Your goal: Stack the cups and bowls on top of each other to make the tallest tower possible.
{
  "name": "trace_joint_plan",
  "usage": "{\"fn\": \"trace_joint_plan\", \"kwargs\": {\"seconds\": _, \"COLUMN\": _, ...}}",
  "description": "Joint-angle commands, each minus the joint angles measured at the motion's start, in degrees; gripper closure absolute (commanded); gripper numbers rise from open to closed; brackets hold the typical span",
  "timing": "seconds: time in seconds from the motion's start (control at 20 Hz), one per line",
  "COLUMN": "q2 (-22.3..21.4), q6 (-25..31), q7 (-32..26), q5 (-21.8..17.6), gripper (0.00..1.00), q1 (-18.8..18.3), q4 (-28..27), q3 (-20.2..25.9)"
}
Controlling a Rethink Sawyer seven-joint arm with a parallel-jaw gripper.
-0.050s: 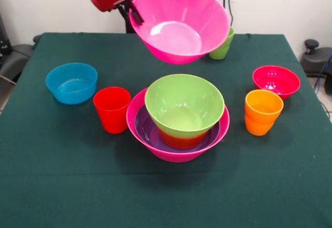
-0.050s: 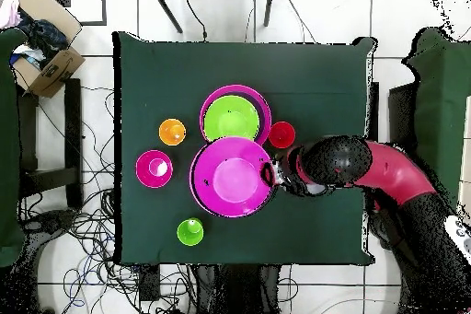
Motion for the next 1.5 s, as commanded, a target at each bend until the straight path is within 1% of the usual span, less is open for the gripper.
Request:
{"fn": "trace_joint_plan", "kwargs": {"seconds": 0.05, "q2": 3.0, "q6": -0.4, "q7": 2.2, "q5": 1.0, "gripper": 1.0, "q1": 4.9, "q4": -4.9, "q3": -0.7}}
{"fn": "trace_joint_plan", "kwargs": {"seconds": 0.1, "q2": 4.0, "q6": -1.6, "q7": 2.0, "q5": 0.5, "gripper": 1.0, "q1": 5.2, "q4": -5.4, "q3": -0.9}}
{"fn": "trace_joint_plan", "kwargs": {"seconds": 0.25, "q2": 5.2, "q6": -1.5, "q7": 0.9, "q5": -0.1, "gripper": 1.0, "q1": 5.9, "q4": -7.4, "q3": -1.3}}
{"fn": "trace_joint_plan", "kwargs": {"seconds": 0.5, "q2": 4.0, "q6": 3.9, "q7": -0.2, "q5": 1.5, "gripper": 1.0, "q1": 6.8, "q4": -10.6, "q3": -0.8}}
{"fn": "trace_joint_plan", "kwargs": {"seconds": 0.6, "q2": 3.8, "q6": 5.0, "q7": -0.8, "q5": 1.4, "gripper": 1.0, "q1": 7.0, "q4": -11.5, "q3": -1.0}}
{"fn": "trace_joint_plan", "kwargs": {"seconds": 0.7, "q2": 4.3, "q6": 5.0, "q7": -1.1, "q5": 0.8, "gripper": 1.0, "q1": 7.5, "q4": -12.6, "q3": -1.3}}
{"fn": "trace_joint_plan", "kwargs": {"seconds": 0.9, "q2": 6.9, "q6": 3.5, "q7": -2.5, "q5": -0.5, "gripper": 1.0, "q1": 8.0, "q4": -15.1, "q3": -1.6}}
{"fn": "trace_joint_plan", "kwargs": {"seconds": 1.15, "q2": 8.8, "q6": 7.3, "q7": -4.3, "q5": -1.1, "gripper": 1.0, "q1": 9.8, "q4": -20.6, "q3": -2.0}}
{"fn": "trace_joint_plan", "kwargs": {"seconds": 1.2, "q2": 9.1, "q6": 7.5, "q7": -4.7, "q5": -1.4, "gripper": 1.0, "q1": 9.8, "q4": -21.1, "q3": -2.1}}
{"fn": "trace_joint_plan", "kwargs": {"seconds": 1.5, "q2": 10.8, "q6": 3.4, "q7": -4.2, "q5": -2.0, "gripper": 1.0, "q1": 9.7, "q4": -20.1, "q3": -2.2}}
